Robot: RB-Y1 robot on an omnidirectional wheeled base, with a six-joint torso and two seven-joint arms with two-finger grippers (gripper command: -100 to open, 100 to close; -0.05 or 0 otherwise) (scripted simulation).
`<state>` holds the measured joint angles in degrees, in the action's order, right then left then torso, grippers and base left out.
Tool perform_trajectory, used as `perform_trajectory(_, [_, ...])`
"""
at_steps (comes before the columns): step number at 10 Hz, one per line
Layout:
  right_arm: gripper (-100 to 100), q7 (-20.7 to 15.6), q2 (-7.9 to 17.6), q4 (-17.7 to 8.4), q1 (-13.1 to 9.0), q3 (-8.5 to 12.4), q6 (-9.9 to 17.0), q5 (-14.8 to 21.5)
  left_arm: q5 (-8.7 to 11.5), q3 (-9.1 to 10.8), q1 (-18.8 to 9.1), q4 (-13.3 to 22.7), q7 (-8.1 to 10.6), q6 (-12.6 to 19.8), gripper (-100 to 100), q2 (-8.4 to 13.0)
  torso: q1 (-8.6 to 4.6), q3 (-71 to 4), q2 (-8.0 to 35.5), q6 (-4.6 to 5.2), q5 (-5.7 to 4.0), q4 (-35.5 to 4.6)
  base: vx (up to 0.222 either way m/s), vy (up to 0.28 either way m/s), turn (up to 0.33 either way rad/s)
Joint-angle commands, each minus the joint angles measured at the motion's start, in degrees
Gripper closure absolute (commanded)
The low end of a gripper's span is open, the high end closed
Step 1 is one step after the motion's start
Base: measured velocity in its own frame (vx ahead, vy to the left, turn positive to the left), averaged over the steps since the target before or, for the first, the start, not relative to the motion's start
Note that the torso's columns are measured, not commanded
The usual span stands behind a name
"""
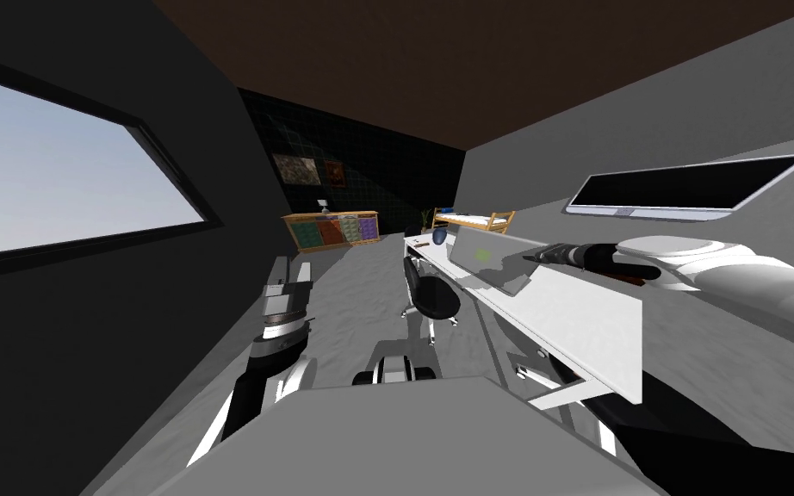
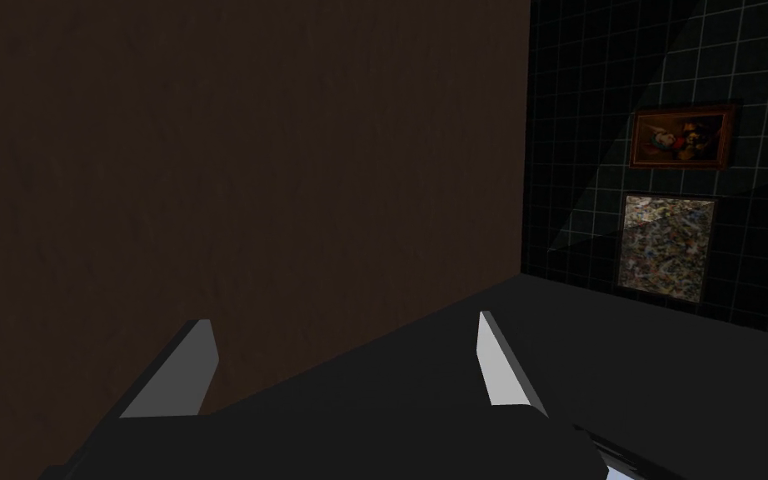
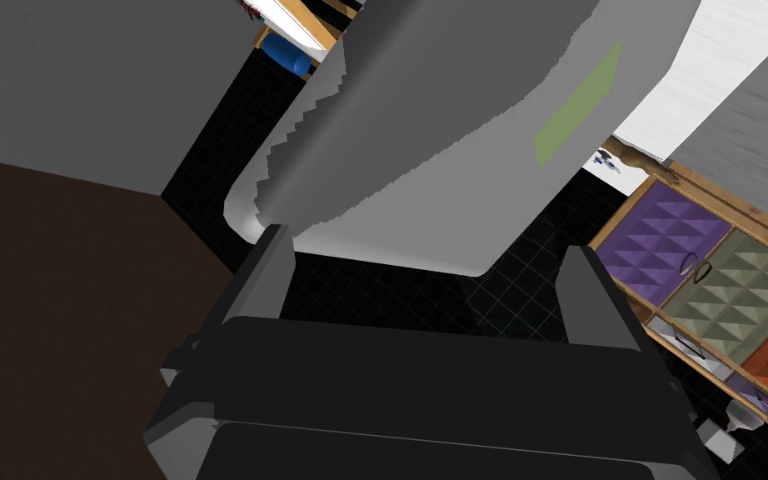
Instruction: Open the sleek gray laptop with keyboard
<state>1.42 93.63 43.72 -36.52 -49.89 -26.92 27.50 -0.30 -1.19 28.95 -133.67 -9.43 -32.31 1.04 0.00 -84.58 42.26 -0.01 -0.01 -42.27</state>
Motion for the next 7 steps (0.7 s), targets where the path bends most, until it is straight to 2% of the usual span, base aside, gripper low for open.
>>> perform_trajectory(1, [-100,-0.3,-0.8,-1.7,1.9,3.8,-1.4,1.9,0.0,0.0,0.0,0.0,0.0,0.0,0,0.0,0.01,0.0,0.0,0.0,0.0,0.0,0.018,0.007,0.023])
perform_trajectory(2, [-100,-0.5,-1.3,-2.9,3.1,6.0,-2.3,3.3,0.0,0.0,0.0,0.0,0.0,0.0,0,0.0,0.0,0.0,0.0,0.02,0.02,0.0,0.017,0.01,0.038])
perform_trajectory(3, [-100,-0.5,-1.3,-2.9,3.1,6.5,-2.3,3.3,0.0,0.0,0.0,0.0,0.0,0.0,0,0.0,0.0,0.0,0.0,-0.01,0.03,0.0,0.013,0.005,0.018])
perform_trajectory(5, [-100,-0.9,-2.3,-5.2,5.6,10.5,-4.1,6.0,0.0,0.0,0.0,0.0,0.0,0.0,0,0.0,-0.02,0.0,0.0,-0.01,0.0,0.0,0.017,0.005,0.052])
perform_trajectory(6, [-100,-0.9,-2.3,-5.2,5.6,11.7,-4.1,6.0,0.0,0.0,0.0,0.0,0.0,0.0,0,0.0,-0.04,0.0,0.0,0.0,-0.02,0.0,0.014,0.008,0.024])
perform_trajectory(7, [-100,-1.0,-2.9,-6.4,6.9,13.7,-5.0,7.4,0.0,0.0,0.0,0.0,0.0,0.0,0,0.0,-0.03,0.0,0.0,0.01,-0.01,0.0,0.014,0.008,0.041])
